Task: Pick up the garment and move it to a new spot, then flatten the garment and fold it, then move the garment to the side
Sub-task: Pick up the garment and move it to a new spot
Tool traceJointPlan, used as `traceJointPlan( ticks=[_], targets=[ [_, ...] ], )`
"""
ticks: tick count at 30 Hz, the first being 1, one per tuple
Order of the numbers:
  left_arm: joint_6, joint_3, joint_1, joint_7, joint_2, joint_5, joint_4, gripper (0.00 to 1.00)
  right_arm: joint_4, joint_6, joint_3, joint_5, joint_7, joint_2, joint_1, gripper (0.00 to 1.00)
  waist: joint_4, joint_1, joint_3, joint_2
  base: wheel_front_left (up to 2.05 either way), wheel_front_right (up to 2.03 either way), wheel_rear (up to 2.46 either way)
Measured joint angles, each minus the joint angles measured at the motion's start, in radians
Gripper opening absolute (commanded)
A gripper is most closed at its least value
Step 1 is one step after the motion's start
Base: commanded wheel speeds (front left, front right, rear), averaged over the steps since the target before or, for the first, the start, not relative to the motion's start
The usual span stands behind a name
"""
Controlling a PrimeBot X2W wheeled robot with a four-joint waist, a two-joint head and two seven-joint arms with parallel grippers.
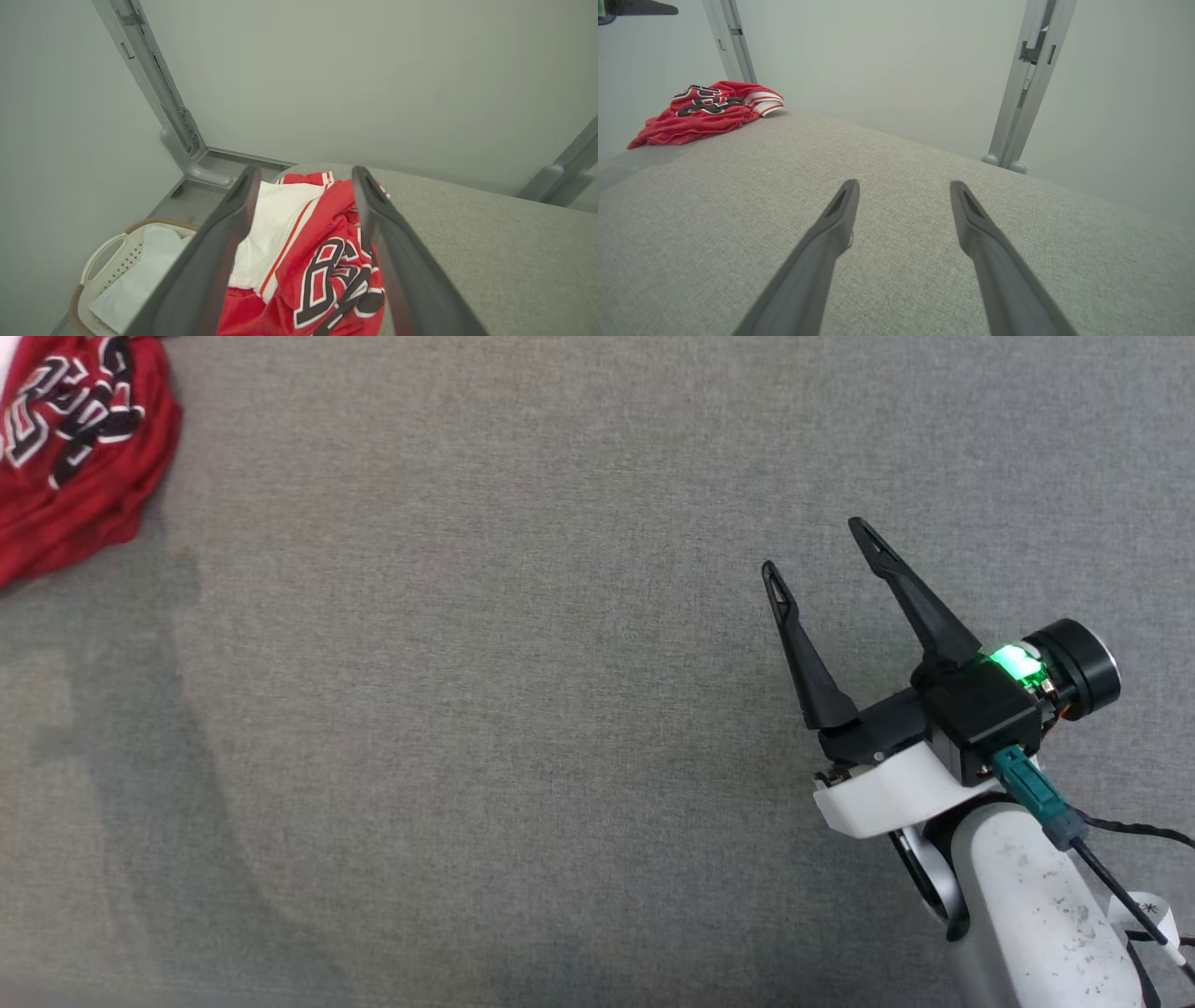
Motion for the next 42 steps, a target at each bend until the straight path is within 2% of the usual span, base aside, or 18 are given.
traceJointPlan(
  ticks=[11, 12, 13, 14, 15, 20, 27, 33, 42],
  targets=[
    [-0.001, -0.077, -0.002, 0.072, -0.003, -0.068, 0.216, 1.0, -0.047, 0.0, -0.005, -0.01, 0.003, 0.0, -0.007, 1.0, -0.088, 0.0, 0.123, 0.0, 0.0, 0.0, 0.0],
    [-0.001, -0.075, -0.003, 0.073, -0.004, -0.083, 0.225, 0.89, -0.047, 0.0, -0.006, -0.01, 0.003, 0.0, -0.007, 1.0, -0.094, 0.0001, 0.127, 0.0001, 0.0, 0.0, 0.0],
    [-0.001, -0.074, -0.005, 0.073, -0.005, -0.099, 0.233, 0.51, -0.047, 0.0, -0.007, -0.01, 0.0, 0.0, -0.007, 1.0, -0.1, 0.0001, 0.131, 0.0, 0.0, 0.0, 0.0],
    [-0.001, -0.078, -0.008, 0.073, -0.005, -0.102, 0.237, 0.31, -0.045, 0.0, -0.009, -0.009, -0.001, 0.0, -0.007, 1.0, -0.103, 0.0001, 0.133, 0.0, 0.0, 0.0, 0.0],
    [-0.001, -0.082, -0.012, 0.073, -0.005, -0.106, 0.24, 0.0, -0.043, 0.0, -0.01, -0.009, -0.002, 0.0, -0.007, 1.0, -0.105, 0.0001, 0.133, 0.0, 0.0, 0.0, 0.0],
    [-0.002, -0.12, -0.014, 0.051, -0.002, -0.118, 0.244, 0.0, -0.016, 0.0, -0.005, 0.01, -0.02, 0.0, -0.008, 1.0, -0.104, 0.0001, 0.11, 0.0001, 0.0, 0.0, 0.0],
    [-0.002, -0.19, -0.012, -0.001, 0.044, -0.115, 0.217, 0.0, 0.049, 0.0, -0.006, 0.052, -0.065, 0.0, -0.013, 1.0, -0.108, 0.0001, 0.043, 0.0, 0.0, 0.0, 0.0],
    [-0.002, -0.285, -0.013, -0.023, 0.056, -0.119, 0.121, 0.0, 0.13, 0.0, -0.012, 0.105, -0.103, 0.0, -0.007, 1.0, -0.121, 0.0, -0.04, 0.0, 0.0, 0.0, 0.0],
    [-0.002, -0.452, -0.011, -0.044, 0.051, -0.157, -0.1, 0.0, 0.213, 0.0, -0.029, 0.17, -0.142, 0.0, 0.043, 1.0, -0.159, -0.0001, -0.195, 0.0, 0.0, 0.0, 0.0]
  ],
)
